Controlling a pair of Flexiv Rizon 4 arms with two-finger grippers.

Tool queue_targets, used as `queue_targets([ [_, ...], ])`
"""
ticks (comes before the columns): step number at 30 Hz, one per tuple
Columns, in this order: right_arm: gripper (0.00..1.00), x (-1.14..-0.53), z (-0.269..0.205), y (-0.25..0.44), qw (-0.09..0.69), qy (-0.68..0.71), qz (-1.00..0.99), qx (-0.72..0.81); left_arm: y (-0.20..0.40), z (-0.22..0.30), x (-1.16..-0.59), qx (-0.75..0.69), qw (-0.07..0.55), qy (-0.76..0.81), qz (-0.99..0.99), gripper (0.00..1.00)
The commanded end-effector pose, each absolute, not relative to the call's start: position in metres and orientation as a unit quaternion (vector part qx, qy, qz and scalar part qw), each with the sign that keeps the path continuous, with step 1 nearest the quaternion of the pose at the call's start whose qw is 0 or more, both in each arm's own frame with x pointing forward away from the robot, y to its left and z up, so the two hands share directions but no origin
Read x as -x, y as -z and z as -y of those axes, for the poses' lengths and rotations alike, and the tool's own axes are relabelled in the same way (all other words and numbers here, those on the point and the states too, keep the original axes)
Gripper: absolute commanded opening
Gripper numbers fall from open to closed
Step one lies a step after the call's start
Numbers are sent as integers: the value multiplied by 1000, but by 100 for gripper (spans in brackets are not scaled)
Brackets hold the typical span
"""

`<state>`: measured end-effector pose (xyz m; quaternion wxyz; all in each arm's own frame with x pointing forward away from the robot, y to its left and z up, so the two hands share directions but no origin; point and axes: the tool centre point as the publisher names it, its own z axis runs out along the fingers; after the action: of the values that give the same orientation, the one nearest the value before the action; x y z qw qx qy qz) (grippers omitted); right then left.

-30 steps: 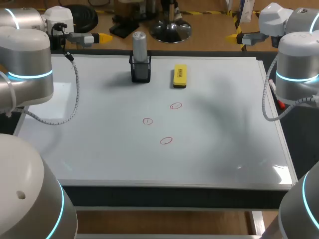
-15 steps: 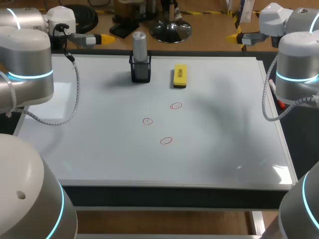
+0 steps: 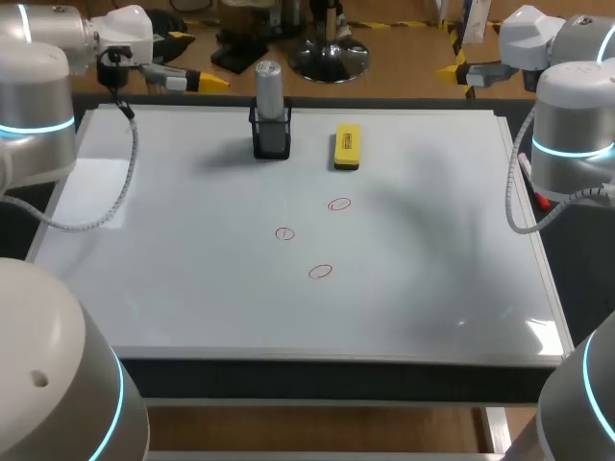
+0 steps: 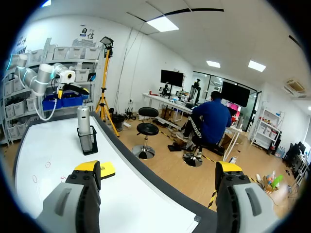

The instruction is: Pick up the inspection probe, press it on each red-marked spot on the whiteboard one by one, put down the probe, pick up the eraser, and wipe off all the red marks.

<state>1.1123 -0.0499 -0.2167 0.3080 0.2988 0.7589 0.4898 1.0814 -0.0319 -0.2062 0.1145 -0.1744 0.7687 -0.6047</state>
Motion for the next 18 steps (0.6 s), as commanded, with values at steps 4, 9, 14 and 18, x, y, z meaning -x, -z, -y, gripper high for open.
queue_targets([
  [4,100,-1113,50,217,308,-490,-759,-298,219,41,-1095,88,42,643,-760,100],
  [9,100,-1113,50,217,308,-490,-759,-298,224,52,-1102,63,25,650,-757,100],
  [14,100,-1113,50,217,308,-490,-759,-298,227,63,-1109,46,13,662,-748,100],
  [18,100,-1113,50,217,308,-490,-759,-298,233,72,-1113,28,-1,667,-745,100],
])
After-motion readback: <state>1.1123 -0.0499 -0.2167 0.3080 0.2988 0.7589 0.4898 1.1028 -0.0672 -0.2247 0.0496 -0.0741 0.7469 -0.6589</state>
